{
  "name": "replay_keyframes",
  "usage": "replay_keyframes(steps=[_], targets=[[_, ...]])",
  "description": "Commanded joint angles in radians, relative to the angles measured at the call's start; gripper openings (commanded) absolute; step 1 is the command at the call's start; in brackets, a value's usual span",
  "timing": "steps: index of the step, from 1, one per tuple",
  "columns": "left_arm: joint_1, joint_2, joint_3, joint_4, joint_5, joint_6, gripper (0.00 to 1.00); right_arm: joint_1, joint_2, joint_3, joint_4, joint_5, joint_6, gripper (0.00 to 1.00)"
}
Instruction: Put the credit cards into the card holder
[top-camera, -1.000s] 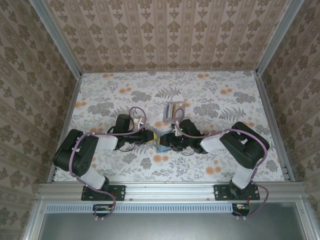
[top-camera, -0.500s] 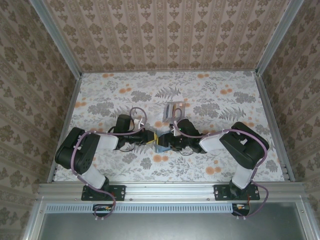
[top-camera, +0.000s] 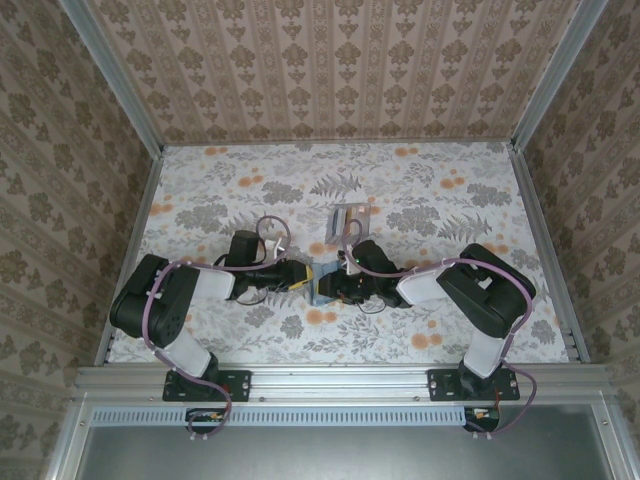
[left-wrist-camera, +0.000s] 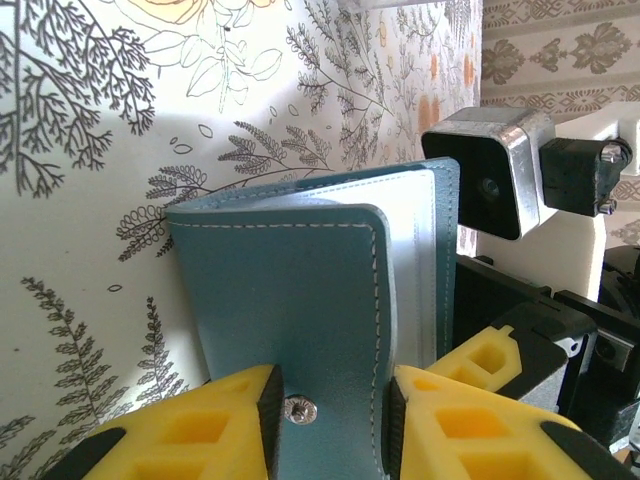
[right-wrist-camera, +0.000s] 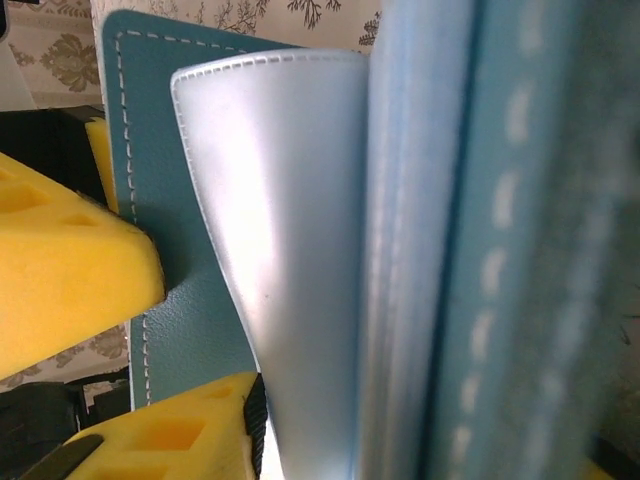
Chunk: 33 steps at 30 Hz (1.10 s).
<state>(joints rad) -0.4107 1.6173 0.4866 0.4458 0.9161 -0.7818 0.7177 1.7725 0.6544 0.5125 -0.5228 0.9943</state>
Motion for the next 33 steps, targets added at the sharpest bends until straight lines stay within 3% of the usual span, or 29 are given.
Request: replay_keyframes(steps=[1, 7, 21, 28, 33], targets=[[0.006, 0.011, -0.018, -0.060, -0.060, 0.033, 0.33, 0.008, 0.005, -0.013, 0.000, 0.018, 0.004, 0.35], [0.010, 0.012, -0.016, -0.069, -0.060, 0.047, 0.35, 0.008, 0.002, -0.018, 0.018, 0.023, 0.012, 0.28], [0.010, 0.072, -0.015, -0.035, -0.054, 0.065, 0.38, 0.007, -0.019, -0.033, 0.095, 0.004, 0.016, 0.32], [0.016, 0.083, -0.004, -0.084, -0.073, 0.092, 0.23, 0.008, -0.050, -0.035, 0.046, 0.033, -0.011, 0.35], [0.017, 0.090, 0.001, -0.090, -0.073, 0.098, 0.26, 0.008, -0.053, -0.043, 0.060, 0.033, -0.011, 0.32]])
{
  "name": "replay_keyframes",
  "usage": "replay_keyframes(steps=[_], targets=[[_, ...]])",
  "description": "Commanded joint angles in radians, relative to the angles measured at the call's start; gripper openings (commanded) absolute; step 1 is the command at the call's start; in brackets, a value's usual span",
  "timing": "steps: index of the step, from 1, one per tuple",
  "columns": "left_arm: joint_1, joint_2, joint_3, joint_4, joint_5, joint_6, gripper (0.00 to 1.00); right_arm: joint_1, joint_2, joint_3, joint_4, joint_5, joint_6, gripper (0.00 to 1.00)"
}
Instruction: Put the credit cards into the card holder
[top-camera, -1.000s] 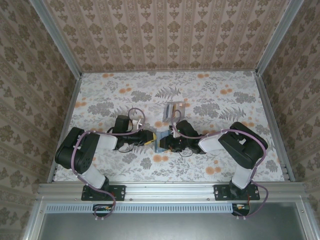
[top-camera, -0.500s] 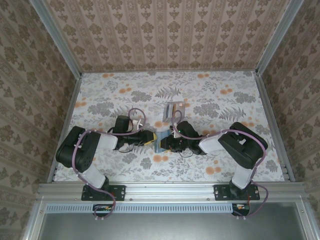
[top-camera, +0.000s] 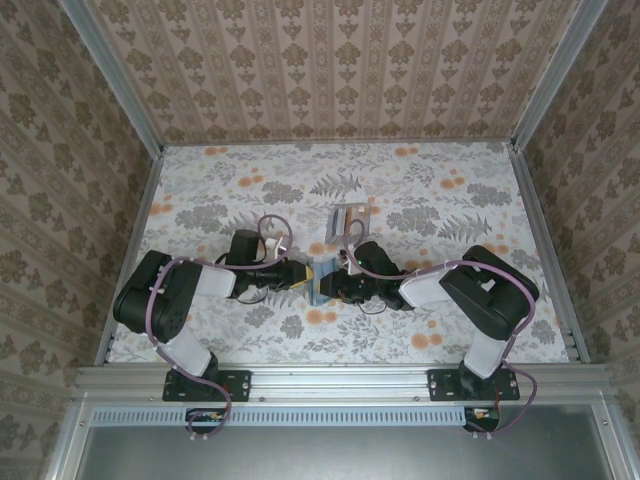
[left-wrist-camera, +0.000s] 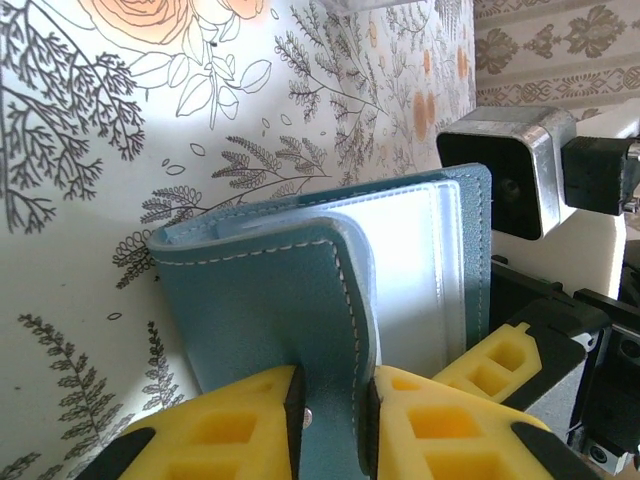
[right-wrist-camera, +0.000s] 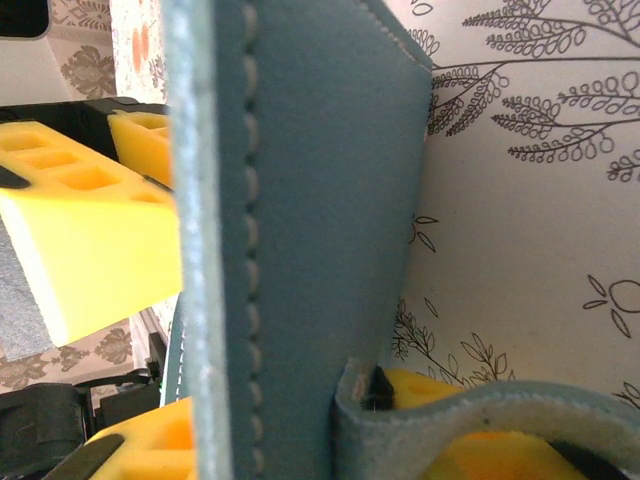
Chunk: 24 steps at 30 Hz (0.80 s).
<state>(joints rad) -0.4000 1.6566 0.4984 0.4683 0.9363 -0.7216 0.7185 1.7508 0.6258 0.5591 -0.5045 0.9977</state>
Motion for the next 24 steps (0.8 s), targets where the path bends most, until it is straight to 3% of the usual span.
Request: replay_keyframes(steps=[1, 6, 14, 24], targets=[[0.007, 0.049, -0.011, -0.112, -0.091, 0.036, 0.26, 0.007, -0.029, -0.015, 0.017, 0.015, -0.012, 0.30], [0.011, 0.042, -0.015, -0.099, -0.085, 0.029, 0.29, 0.006, -0.033, -0.014, 0.016, 0.016, -0.015, 0.26], [0.017, 0.020, -0.019, -0.070, -0.085, 0.012, 0.44, 0.006, -0.046, -0.011, 0.020, 0.008, -0.023, 0.25], [-0.002, 0.073, 0.000, -0.034, -0.094, -0.003, 0.36, 0.007, -0.083, -0.008, -0.014, 0.017, -0.041, 0.25]])
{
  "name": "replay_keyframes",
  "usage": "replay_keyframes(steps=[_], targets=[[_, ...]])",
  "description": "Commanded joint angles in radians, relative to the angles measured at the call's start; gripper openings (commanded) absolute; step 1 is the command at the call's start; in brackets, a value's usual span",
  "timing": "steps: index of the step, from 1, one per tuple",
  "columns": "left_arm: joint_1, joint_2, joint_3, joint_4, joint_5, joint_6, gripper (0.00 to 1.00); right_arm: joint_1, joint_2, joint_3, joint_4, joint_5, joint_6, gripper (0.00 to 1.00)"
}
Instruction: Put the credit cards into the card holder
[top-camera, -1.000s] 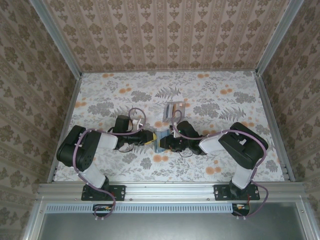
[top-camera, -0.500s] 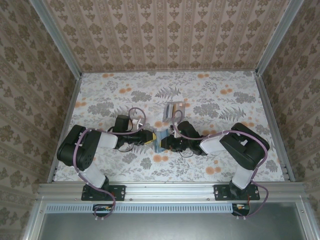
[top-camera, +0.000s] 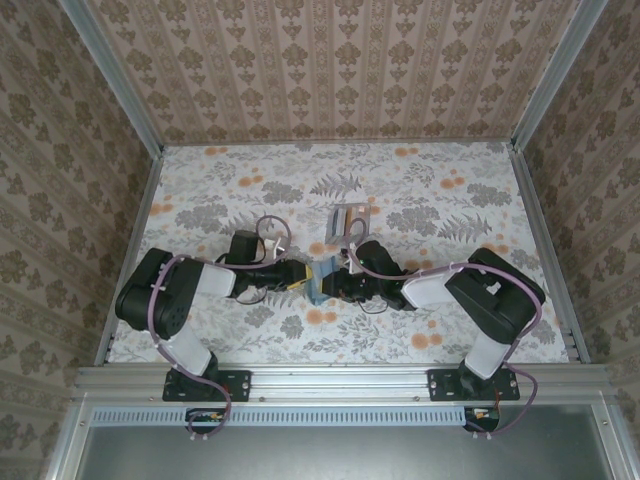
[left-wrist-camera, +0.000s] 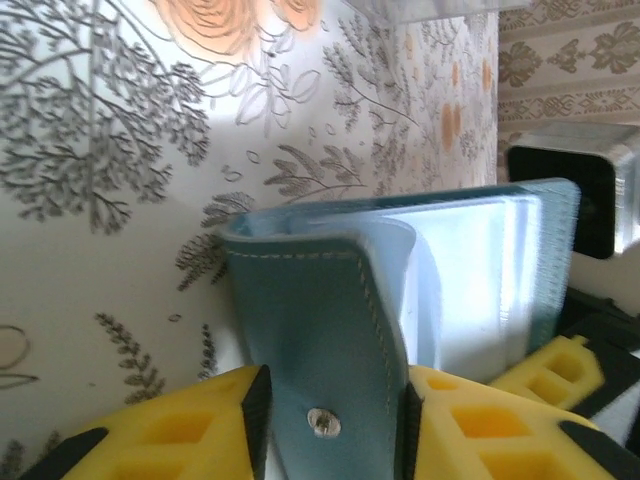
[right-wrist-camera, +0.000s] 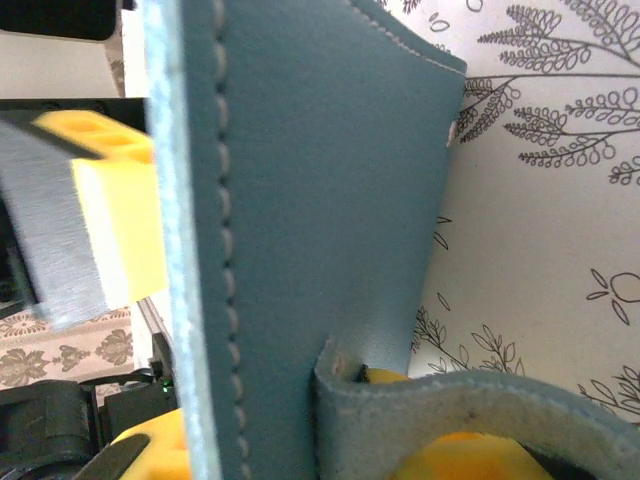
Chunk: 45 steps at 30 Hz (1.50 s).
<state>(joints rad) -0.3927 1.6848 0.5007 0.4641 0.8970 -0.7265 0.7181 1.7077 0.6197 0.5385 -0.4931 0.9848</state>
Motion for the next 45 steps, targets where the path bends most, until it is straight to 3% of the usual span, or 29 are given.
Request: replay_keyframes(steps=[1, 5, 9, 11, 16, 17, 25, 29, 33, 37, 42, 45], targets=[[-0.008, 0.051, -0.002, -0.026, -0.058, 0.002, 0.34, 0.007, -0.045, -0.002, 0.006, 0.005, -0.031, 0.25], [-0.007, 0.063, 0.000, -0.027, -0.061, 0.001, 0.30, 0.007, -0.056, -0.002, -0.014, 0.016, -0.038, 0.21], [-0.004, 0.058, -0.004, -0.024, -0.067, -0.002, 0.35, 0.007, -0.056, 0.003, -0.035, 0.018, -0.046, 0.20], [0.004, 0.045, -0.013, -0.017, -0.062, -0.010, 0.40, 0.006, -0.054, 0.005, -0.050, 0.030, -0.046, 0.20], [0.039, -0.009, -0.052, 0.013, -0.062, -0.025, 0.67, 0.007, -0.068, 0.022, -0.173, 0.103, -0.056, 0.20], [0.044, -0.012, -0.051, 0.009, -0.054, -0.022, 0.68, 0.007, -0.070, 0.023, -0.196, 0.120, -0.063, 0.20], [0.037, 0.039, -0.041, 0.034, -0.033, -0.027, 0.66, 0.010, -0.086, 0.025, -0.222, 0.131, -0.068, 0.25], [0.005, 0.090, -0.021, 0.018, -0.068, -0.028, 0.60, 0.012, -0.082, 0.024, -0.216, 0.125, -0.067, 0.27], [-0.018, 0.131, -0.012, 0.038, -0.078, -0.044, 0.28, 0.012, -0.081, 0.017, -0.228, 0.145, -0.068, 0.35], [-0.016, 0.131, -0.004, 0.020, -0.071, -0.039, 0.09, 0.012, -0.103, 0.014, -0.299, 0.210, -0.086, 0.41], [-0.015, 0.104, 0.005, -0.040, -0.076, -0.015, 0.03, 0.013, -0.150, 0.027, -0.407, 0.287, -0.133, 0.53], [-0.015, 0.087, 0.021, -0.094, -0.084, 0.016, 0.03, 0.020, -0.228, 0.022, -0.502, 0.399, -0.176, 0.56]])
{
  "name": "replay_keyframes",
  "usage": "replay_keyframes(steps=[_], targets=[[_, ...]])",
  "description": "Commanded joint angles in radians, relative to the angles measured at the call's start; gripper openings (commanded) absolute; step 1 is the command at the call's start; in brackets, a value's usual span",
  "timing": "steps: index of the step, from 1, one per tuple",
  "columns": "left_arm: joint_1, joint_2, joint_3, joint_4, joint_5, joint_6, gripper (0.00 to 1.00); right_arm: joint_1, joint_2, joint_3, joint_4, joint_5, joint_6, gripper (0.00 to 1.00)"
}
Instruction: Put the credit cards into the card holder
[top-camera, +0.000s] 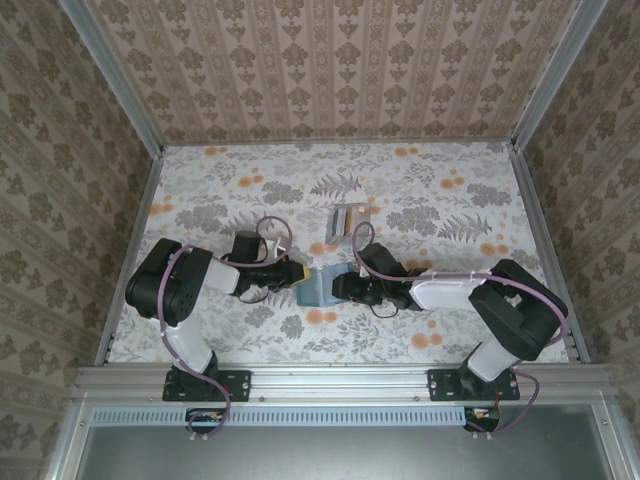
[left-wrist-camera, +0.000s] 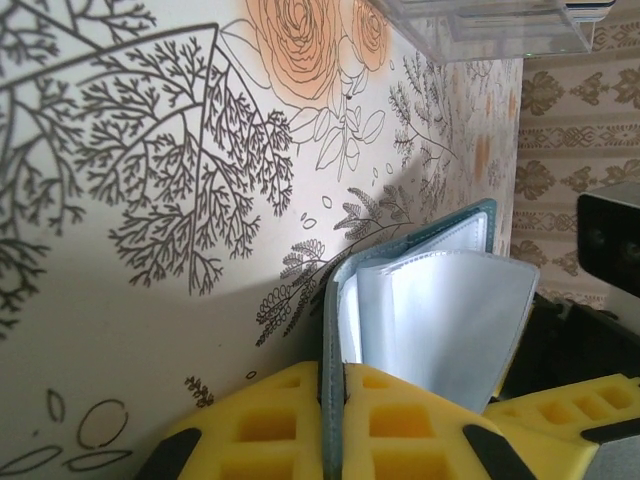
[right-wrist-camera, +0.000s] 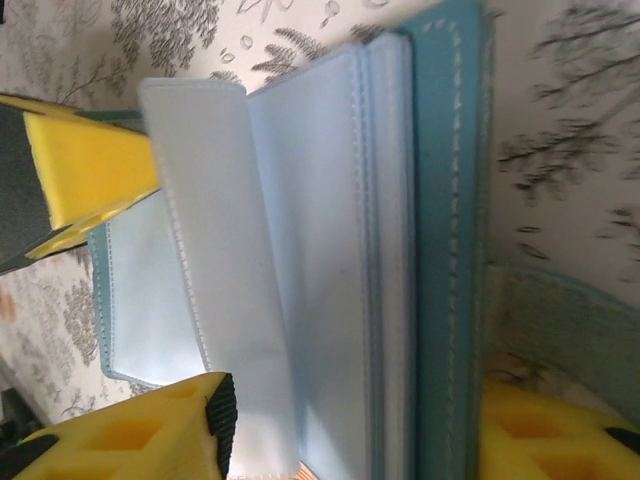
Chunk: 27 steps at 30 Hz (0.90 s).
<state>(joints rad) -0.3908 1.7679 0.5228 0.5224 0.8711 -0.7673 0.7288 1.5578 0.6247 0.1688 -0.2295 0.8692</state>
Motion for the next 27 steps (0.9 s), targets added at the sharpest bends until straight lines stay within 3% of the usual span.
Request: replay_keyframes(steps=[1, 5, 7, 10, 14, 19, 21, 27], targets=[[-0.018, -0.001, 0.003, -0.170, -0.059, 0.066, 0.04, 0.010, -0.103, 0.015, -0.164, 0.178, -0.072, 0.56], [-0.026, -0.009, 0.017, -0.201, -0.070, 0.087, 0.12, 0.022, -0.205, 0.024, -0.288, 0.317, -0.122, 0.56], [-0.028, -0.011, 0.022, -0.209, -0.082, 0.095, 0.24, 0.043, -0.225, 0.042, -0.324, 0.363, -0.157, 0.56], [-0.020, -0.035, 0.022, -0.235, -0.113, 0.096, 0.32, 0.075, -0.228, 0.097, -0.379, 0.402, -0.187, 0.56], [-0.007, -0.078, 0.026, -0.280, -0.147, 0.114, 0.39, 0.103, -0.178, 0.185, -0.398, 0.338, -0.244, 0.53], [-0.005, -0.137, 0.034, -0.380, -0.191, 0.168, 0.41, 0.114, -0.072, 0.251, -0.362, 0.171, -0.221, 0.28], [-0.003, -0.146, 0.037, -0.412, -0.205, 0.185, 0.42, 0.117, -0.039, 0.252, -0.337, 0.124, -0.204, 0.26], [-0.003, -0.178, 0.008, -0.435, -0.252, 0.190, 0.43, 0.117, 0.083, 0.243, -0.354, 0.168, -0.200, 0.25]])
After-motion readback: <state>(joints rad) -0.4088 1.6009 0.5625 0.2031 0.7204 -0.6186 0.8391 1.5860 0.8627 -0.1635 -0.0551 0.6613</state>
